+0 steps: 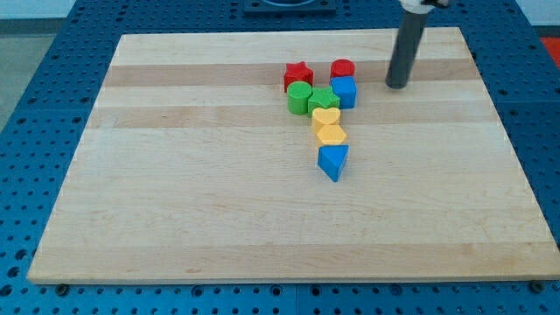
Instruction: Move the red blocks upwards
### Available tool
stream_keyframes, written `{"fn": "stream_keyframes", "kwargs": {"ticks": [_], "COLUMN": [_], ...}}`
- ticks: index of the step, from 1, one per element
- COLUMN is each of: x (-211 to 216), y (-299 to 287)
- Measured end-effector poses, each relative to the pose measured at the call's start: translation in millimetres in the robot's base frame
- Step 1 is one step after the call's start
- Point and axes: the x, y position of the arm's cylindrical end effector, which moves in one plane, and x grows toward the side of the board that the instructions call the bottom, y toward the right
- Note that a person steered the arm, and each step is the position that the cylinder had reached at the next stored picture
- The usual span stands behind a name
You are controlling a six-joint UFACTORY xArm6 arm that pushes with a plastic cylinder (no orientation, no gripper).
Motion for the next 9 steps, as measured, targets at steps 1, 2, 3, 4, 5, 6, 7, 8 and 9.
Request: {"fn": "stream_keyframes", "kwargs": {"ticks": [1, 2, 3, 4, 5, 6, 7, 8, 9], "x": [-1, -1, -2, -12, -23, -29, -36, -40, -50], "y": [-51, -88, -99, -114, -142, -152, -147, -142, -130]}}
